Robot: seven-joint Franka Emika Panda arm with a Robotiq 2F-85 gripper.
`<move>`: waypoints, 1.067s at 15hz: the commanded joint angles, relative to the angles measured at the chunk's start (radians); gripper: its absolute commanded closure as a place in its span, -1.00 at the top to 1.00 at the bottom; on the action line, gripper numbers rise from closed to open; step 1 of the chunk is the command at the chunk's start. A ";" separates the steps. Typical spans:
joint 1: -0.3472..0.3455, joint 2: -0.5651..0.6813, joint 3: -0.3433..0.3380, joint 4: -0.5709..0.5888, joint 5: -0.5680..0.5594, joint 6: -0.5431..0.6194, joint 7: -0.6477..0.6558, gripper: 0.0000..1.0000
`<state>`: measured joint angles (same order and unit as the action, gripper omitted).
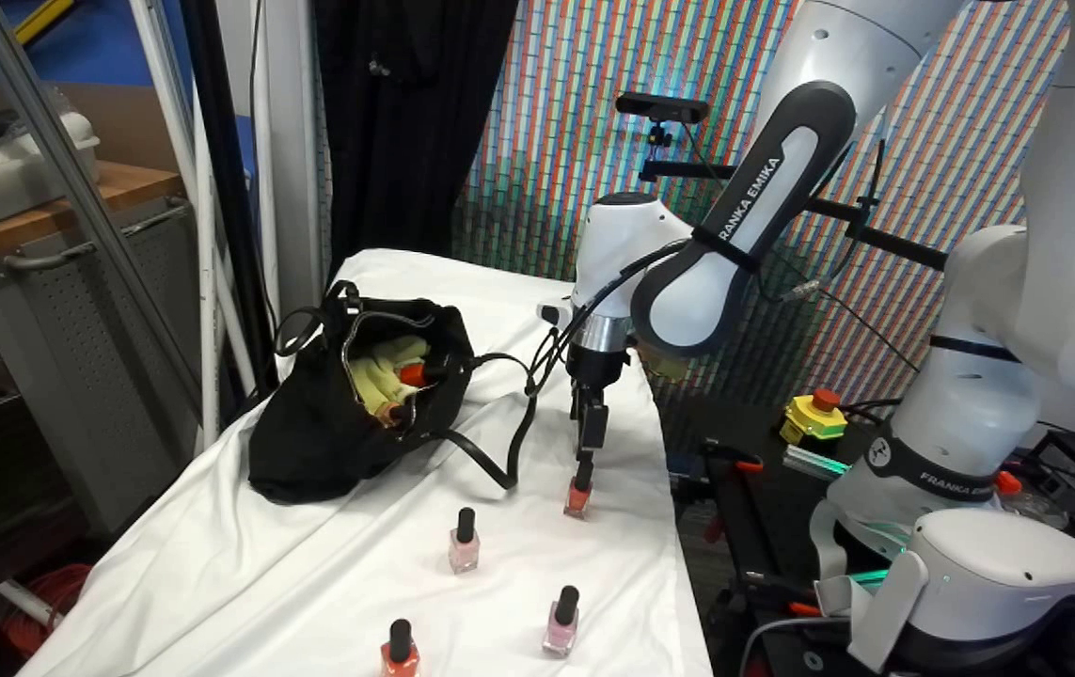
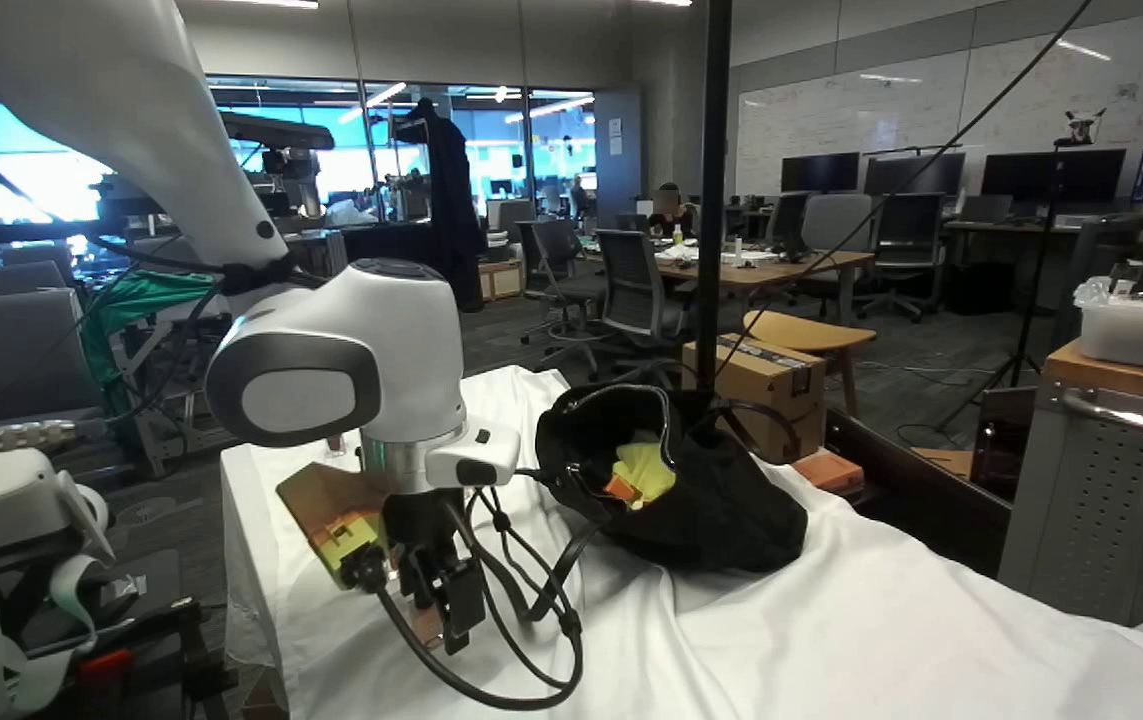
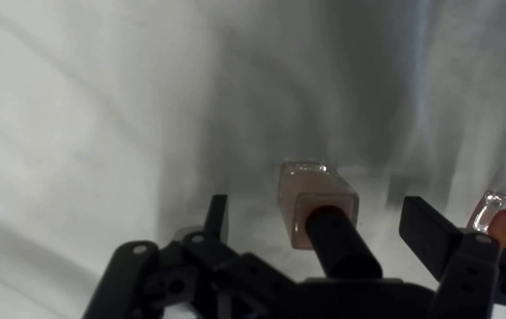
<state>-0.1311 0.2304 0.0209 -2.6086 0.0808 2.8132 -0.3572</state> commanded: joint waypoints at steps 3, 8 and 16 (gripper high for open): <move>0.000 0.006 -0.007 -0.005 -0.050 -0.012 0.002 0.42; 0.007 0.005 -0.014 -0.004 -0.089 -0.013 0.014 -0.28; 0.036 -0.040 -0.043 0.006 -0.179 -0.091 0.074 -0.69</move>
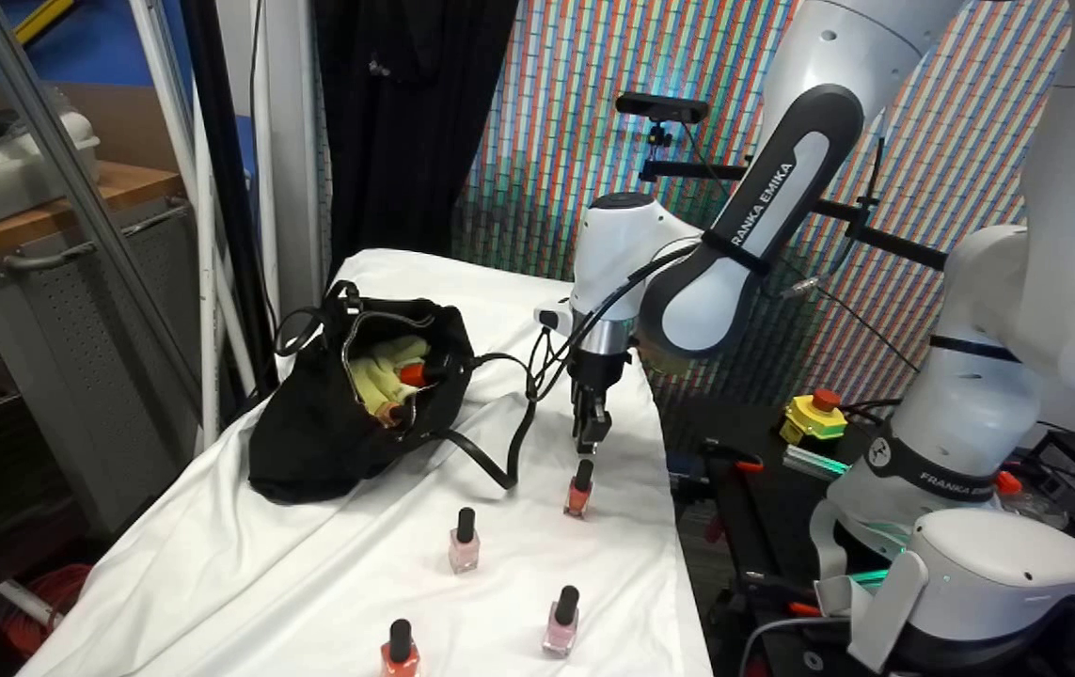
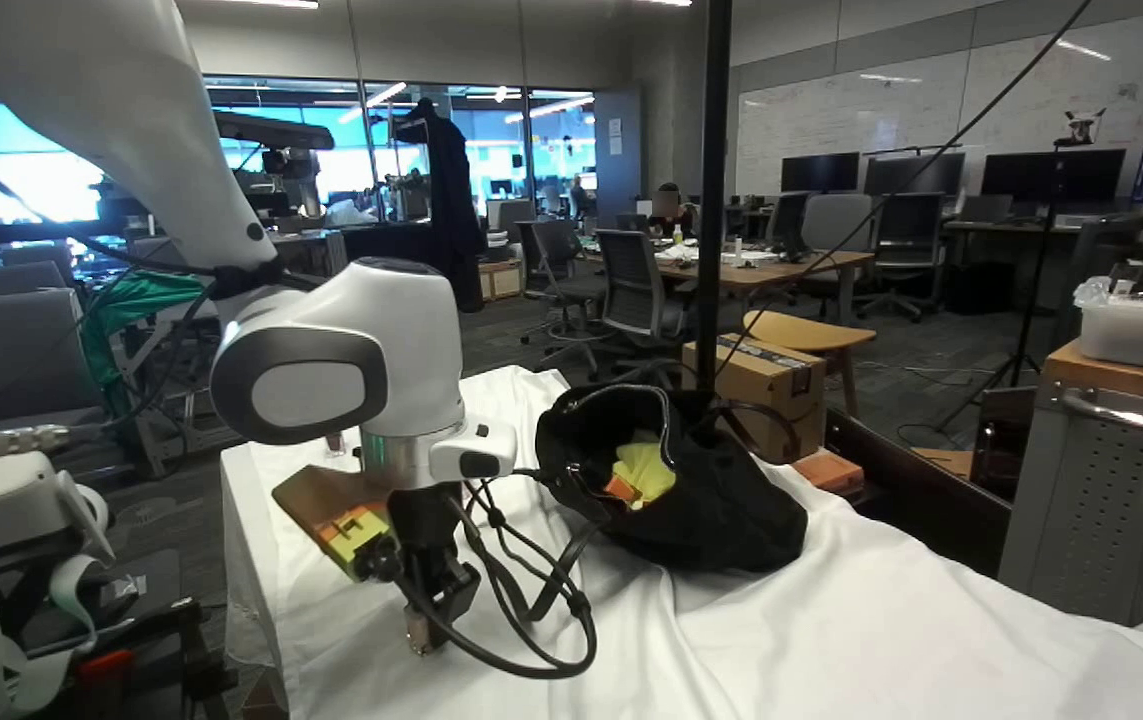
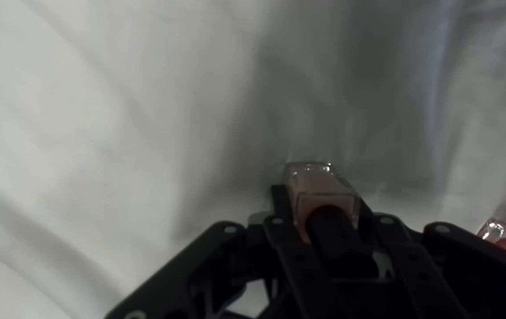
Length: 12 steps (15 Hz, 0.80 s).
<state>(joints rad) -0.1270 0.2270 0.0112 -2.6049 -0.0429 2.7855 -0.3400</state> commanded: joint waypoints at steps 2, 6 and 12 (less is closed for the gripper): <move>0.057 -0.068 -0.060 0.006 -0.120 -0.097 0.116 -0.69; 0.096 -0.144 -0.088 0.028 -0.248 -0.156 0.247 -0.69; 0.128 -0.163 -0.066 0.148 -0.373 -0.145 0.495 -0.69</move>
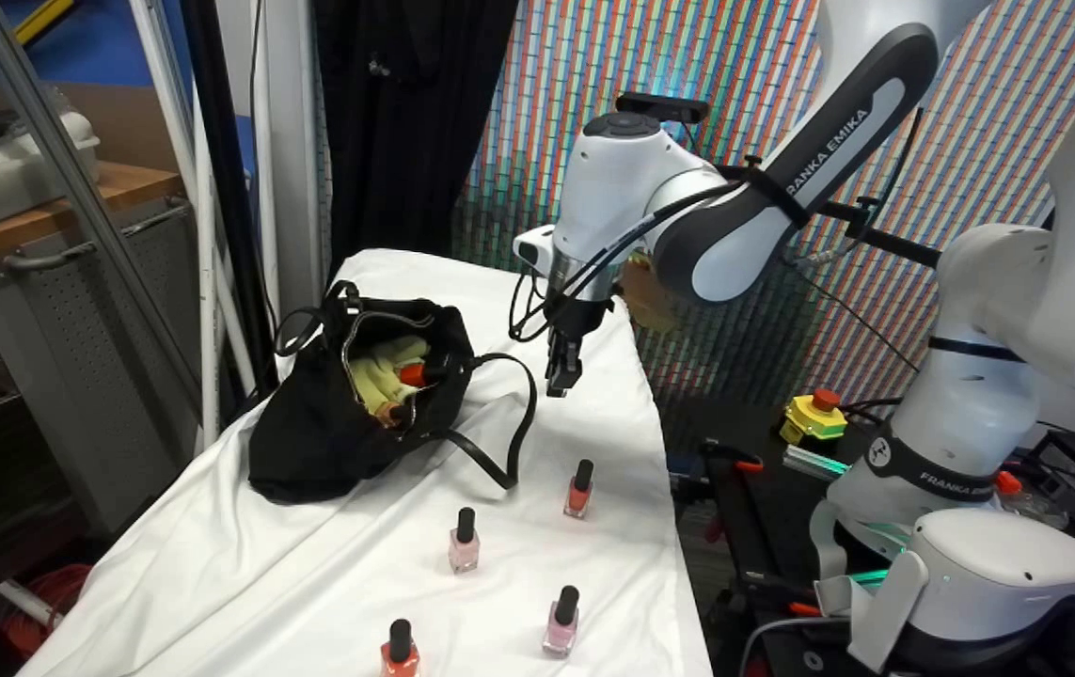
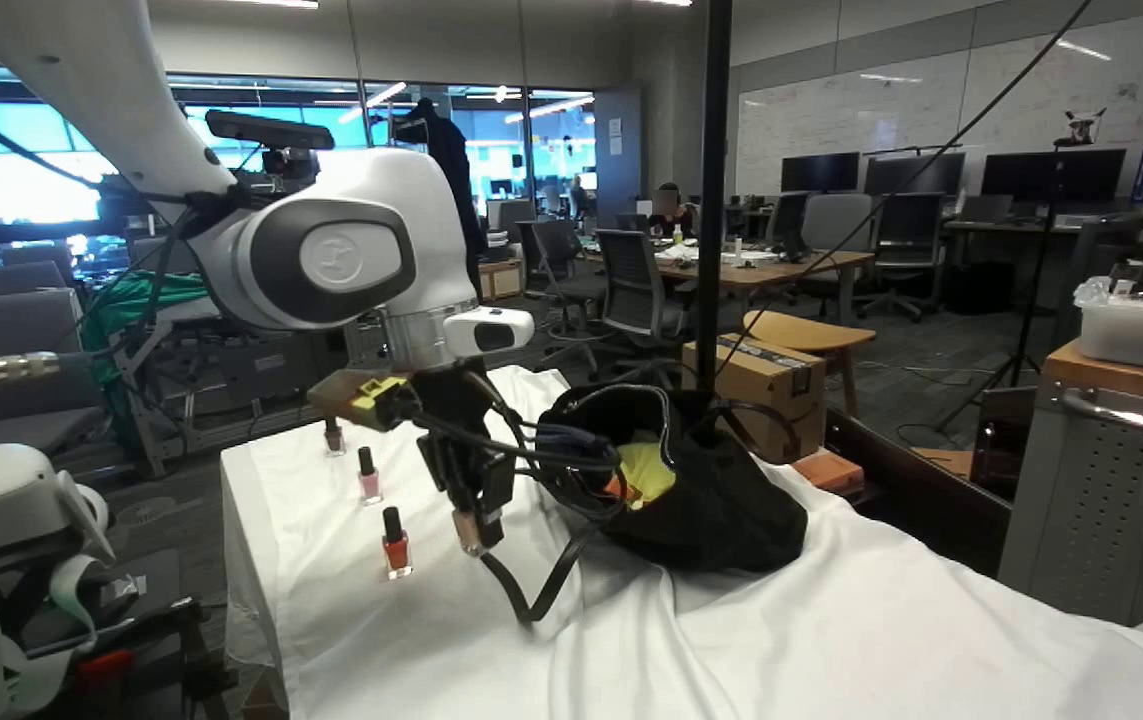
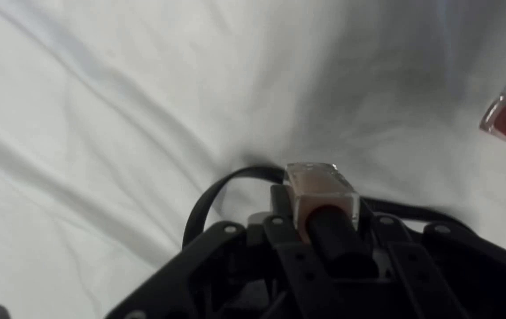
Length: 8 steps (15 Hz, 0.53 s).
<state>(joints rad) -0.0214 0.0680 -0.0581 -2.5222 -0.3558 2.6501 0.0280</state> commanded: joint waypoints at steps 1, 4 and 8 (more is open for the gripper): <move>0.029 0.010 0.009 0.095 -0.067 -0.008 0.162 -0.69; 0.054 0.061 0.010 0.185 -0.120 0.025 0.326 -0.69; 0.098 0.145 -0.007 0.304 -0.160 0.036 0.482 -0.69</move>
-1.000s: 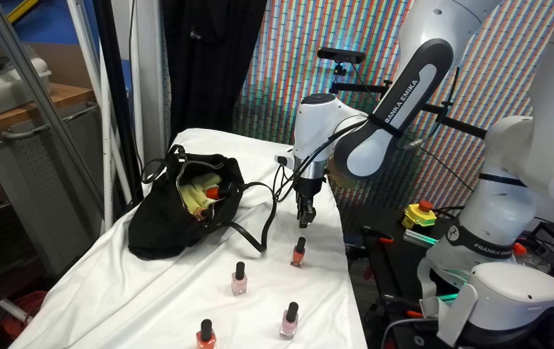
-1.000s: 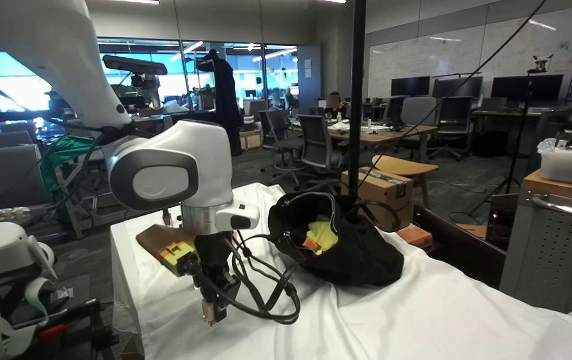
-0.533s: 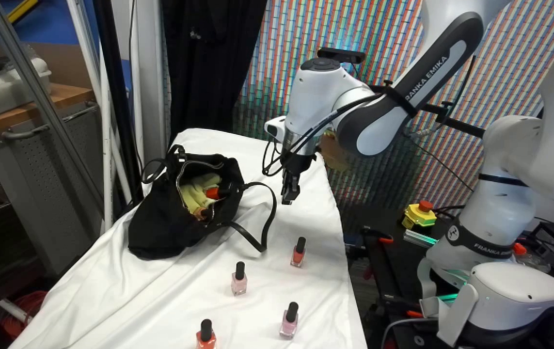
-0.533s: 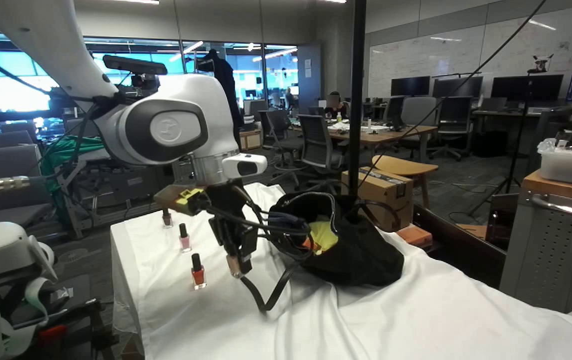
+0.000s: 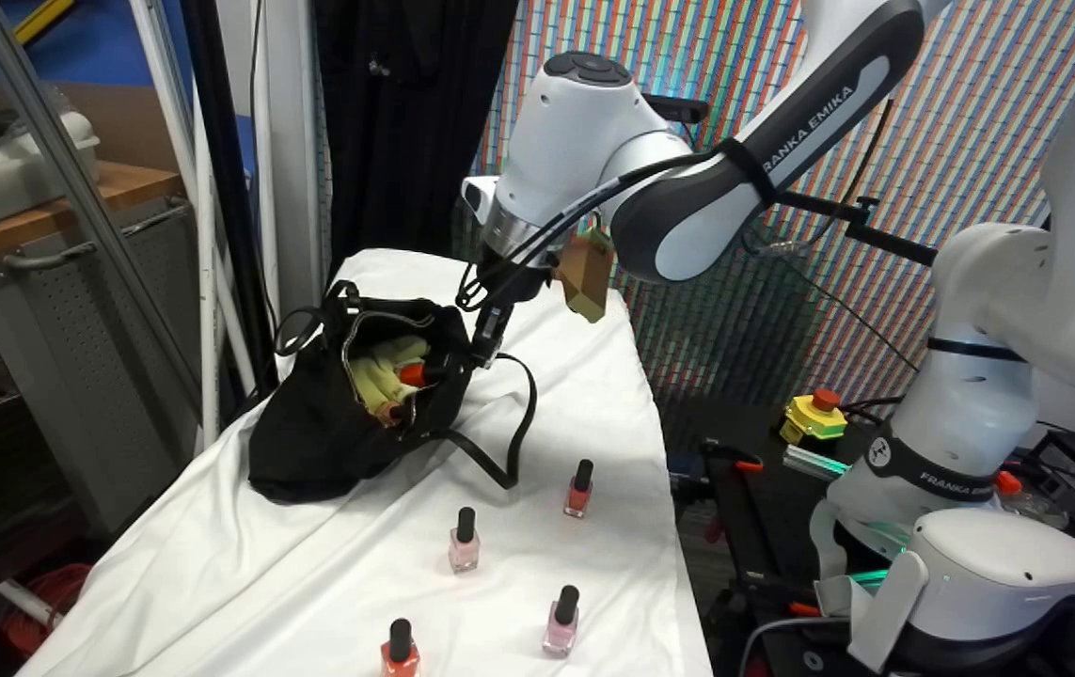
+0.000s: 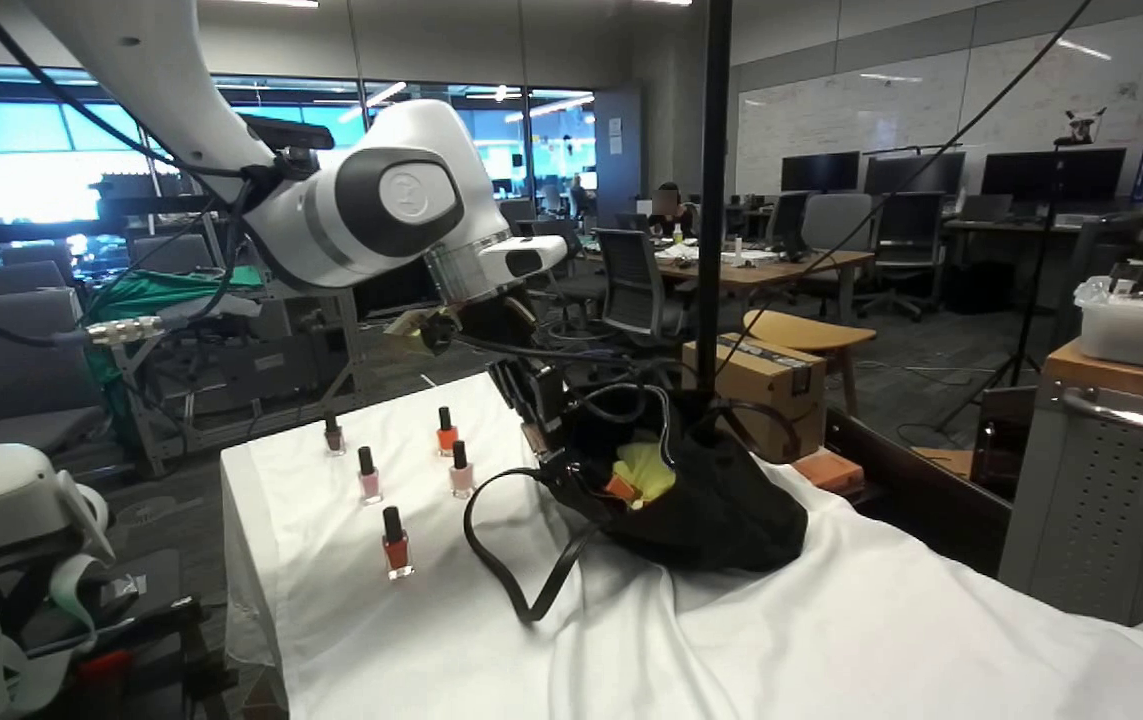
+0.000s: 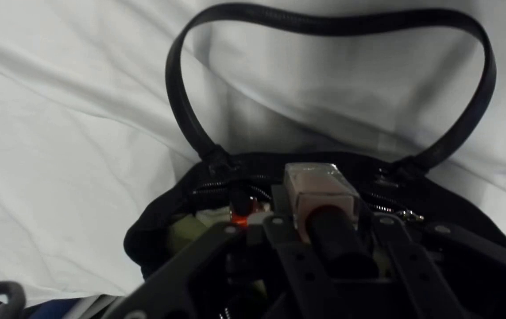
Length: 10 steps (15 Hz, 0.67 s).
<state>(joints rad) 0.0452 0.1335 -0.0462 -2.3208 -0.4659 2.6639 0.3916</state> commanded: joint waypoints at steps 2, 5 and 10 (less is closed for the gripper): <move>0.061 0.127 -0.044 0.158 -0.090 0.033 0.209 -0.69; 0.110 0.189 -0.096 0.227 -0.148 0.055 0.328 -0.69; 0.162 0.264 -0.159 0.306 -0.212 0.056 0.462 -0.69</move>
<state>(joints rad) 0.1663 0.3450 -0.1574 -2.0812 -0.6255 2.7038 0.7642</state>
